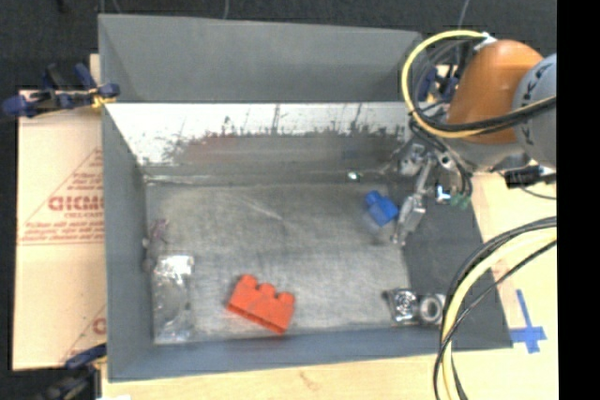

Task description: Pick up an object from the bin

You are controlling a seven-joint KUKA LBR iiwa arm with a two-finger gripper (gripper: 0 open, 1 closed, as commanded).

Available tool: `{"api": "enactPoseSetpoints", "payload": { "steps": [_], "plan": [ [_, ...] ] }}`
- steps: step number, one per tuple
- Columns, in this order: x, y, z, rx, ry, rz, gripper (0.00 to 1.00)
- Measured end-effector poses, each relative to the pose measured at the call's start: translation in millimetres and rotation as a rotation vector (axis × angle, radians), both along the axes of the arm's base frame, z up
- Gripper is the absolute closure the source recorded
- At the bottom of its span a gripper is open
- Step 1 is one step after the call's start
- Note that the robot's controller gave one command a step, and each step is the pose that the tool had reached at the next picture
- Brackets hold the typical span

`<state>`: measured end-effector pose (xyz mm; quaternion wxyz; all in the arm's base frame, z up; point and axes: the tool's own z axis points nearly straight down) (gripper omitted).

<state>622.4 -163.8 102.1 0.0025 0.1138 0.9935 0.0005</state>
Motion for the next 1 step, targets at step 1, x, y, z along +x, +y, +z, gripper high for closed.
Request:
{"api": "enactPoseSetpoints", "payload": {
  "steps": [1],
  "plan": [
    [5.4, 1.3, 2.1, 0.000, -0.005, -0.090, 0.00]
  ]
}}
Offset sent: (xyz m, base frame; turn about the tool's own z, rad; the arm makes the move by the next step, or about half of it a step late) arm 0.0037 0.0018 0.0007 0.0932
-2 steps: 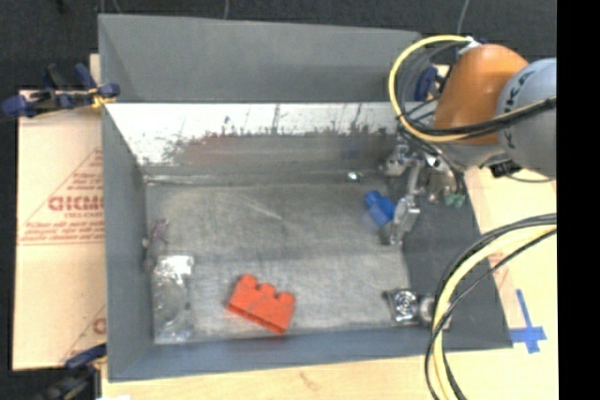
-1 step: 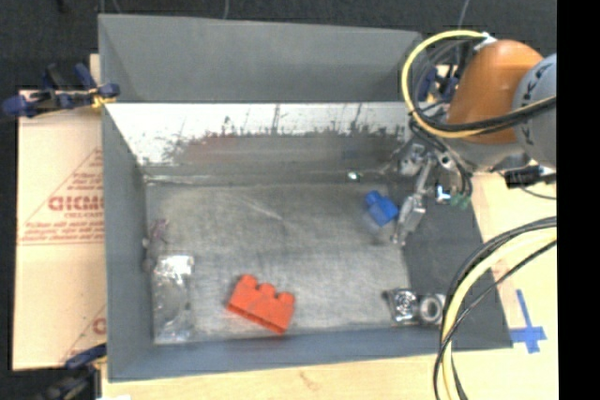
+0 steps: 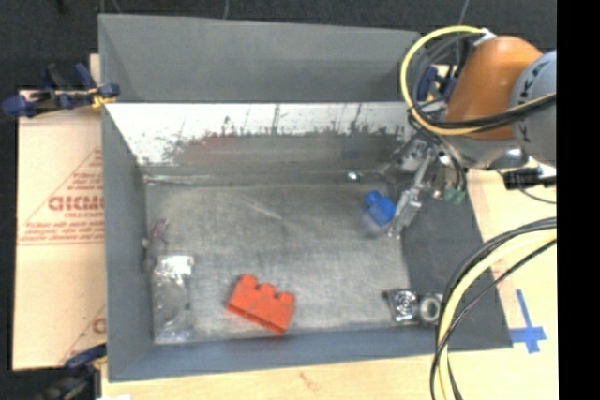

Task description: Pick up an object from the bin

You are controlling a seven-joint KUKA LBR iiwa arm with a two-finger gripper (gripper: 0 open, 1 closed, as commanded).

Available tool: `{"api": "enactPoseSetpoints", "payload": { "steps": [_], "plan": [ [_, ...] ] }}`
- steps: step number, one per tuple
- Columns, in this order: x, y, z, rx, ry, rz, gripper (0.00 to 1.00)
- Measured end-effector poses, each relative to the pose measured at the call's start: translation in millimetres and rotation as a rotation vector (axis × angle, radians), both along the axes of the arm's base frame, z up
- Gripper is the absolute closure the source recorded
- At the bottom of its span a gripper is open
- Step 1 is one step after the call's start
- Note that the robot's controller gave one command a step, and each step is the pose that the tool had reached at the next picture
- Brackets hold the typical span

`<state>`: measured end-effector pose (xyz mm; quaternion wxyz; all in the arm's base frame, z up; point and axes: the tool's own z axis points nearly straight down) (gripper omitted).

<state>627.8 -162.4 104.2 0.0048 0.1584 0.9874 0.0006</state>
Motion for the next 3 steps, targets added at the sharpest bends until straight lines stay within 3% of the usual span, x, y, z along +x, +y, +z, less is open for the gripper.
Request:
{"api": "enactPoseSetpoints", "payload": {
  "steps": [1, 2, 3],
  "plan": [
    [-1.6, 10.1, -24.7, 0.010, -0.014, -0.149, 0.00],
    [2.1, 12.5, -20.6, 0.005, -0.001, -0.140, 0.00],
    [-0.3, 9.6, -23.5, 0.001, 0.005, -0.140, 1.00]
  ]
}}
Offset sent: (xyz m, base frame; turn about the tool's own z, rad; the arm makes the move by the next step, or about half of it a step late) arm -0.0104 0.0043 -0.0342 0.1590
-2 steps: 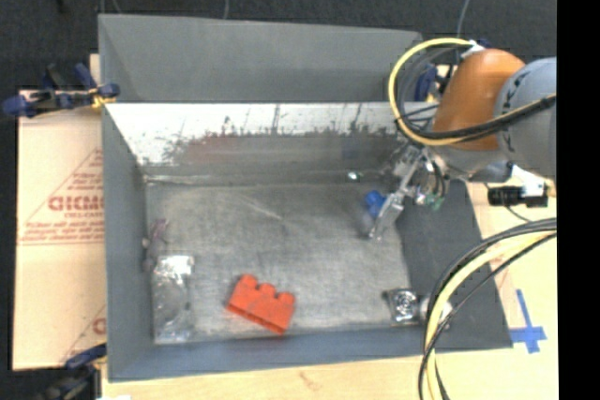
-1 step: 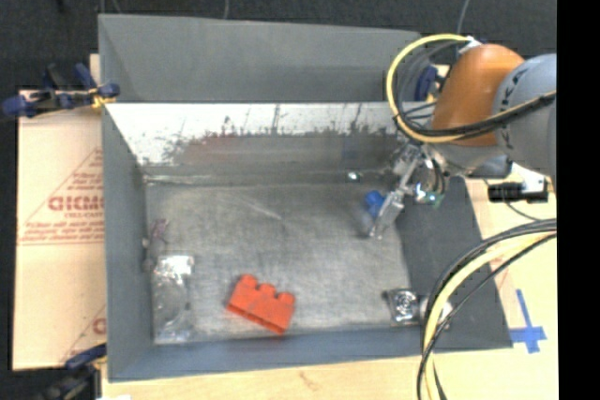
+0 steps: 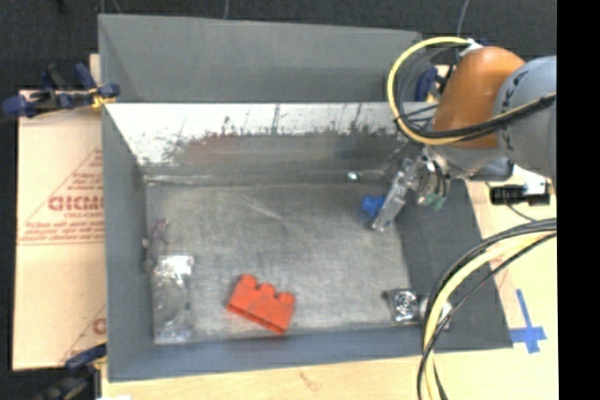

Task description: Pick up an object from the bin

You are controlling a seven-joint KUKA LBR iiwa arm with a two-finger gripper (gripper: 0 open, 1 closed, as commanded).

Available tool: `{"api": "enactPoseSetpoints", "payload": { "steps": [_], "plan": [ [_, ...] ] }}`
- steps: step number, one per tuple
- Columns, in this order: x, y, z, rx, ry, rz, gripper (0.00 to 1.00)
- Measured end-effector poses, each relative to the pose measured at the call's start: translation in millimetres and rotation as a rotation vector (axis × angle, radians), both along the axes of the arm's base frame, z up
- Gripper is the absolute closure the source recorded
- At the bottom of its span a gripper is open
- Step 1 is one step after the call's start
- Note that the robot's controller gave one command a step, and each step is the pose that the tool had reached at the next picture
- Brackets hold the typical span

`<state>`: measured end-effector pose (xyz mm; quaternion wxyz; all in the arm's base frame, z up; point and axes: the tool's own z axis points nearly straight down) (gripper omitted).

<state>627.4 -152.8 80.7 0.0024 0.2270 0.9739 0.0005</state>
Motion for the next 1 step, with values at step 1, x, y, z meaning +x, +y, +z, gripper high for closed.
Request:
{"api": "enactPoseSetpoints", "payload": {
  "steps": [1],
  "plan": [
    [2.1, -0.8, 41.7, -0.001, -0.004, 0.004, 1.00]
  ]
}}
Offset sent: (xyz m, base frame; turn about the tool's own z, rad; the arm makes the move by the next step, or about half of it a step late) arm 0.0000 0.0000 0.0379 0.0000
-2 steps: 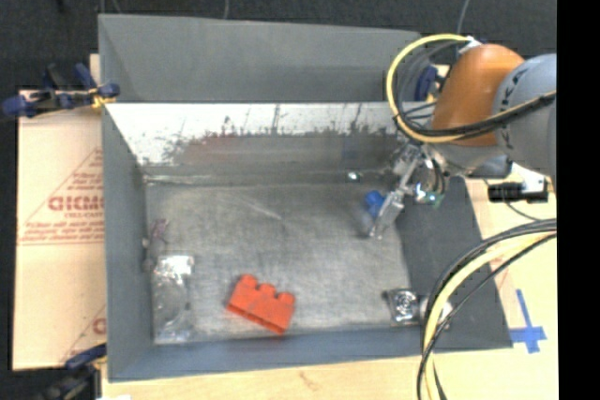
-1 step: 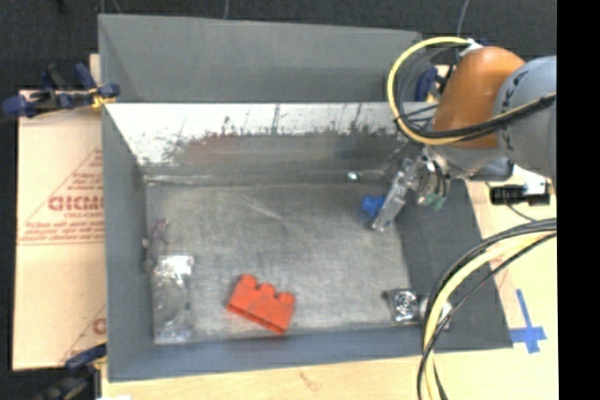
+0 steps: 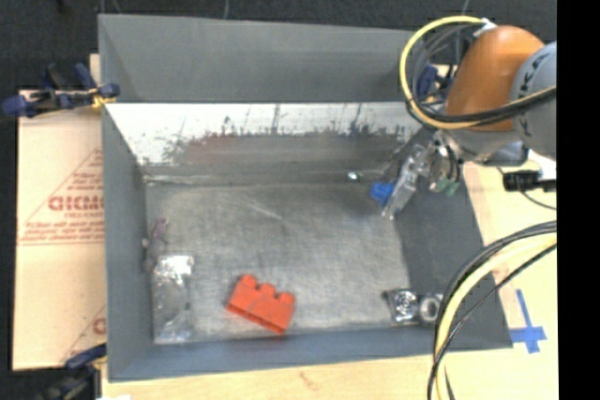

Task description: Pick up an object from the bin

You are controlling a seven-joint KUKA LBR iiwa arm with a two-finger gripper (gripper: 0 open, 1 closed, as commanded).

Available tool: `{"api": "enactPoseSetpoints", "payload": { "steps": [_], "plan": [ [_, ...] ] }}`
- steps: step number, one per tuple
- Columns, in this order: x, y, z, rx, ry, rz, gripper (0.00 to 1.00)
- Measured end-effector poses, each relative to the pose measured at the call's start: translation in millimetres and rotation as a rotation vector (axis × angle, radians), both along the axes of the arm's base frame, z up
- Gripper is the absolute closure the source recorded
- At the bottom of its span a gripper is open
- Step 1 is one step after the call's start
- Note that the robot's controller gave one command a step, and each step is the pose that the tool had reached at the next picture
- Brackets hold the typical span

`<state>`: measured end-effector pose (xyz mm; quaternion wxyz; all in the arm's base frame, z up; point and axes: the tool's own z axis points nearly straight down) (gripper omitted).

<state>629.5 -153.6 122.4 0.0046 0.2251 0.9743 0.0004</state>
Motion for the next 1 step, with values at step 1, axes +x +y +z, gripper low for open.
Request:
{"api": "enactPoseSetpoints", "payload": {
  "steps": [1],
  "plan": [
    [2.8, -0.5, 57.8, 0.000, -0.003, 0.005, 1.00]
  ]
}}
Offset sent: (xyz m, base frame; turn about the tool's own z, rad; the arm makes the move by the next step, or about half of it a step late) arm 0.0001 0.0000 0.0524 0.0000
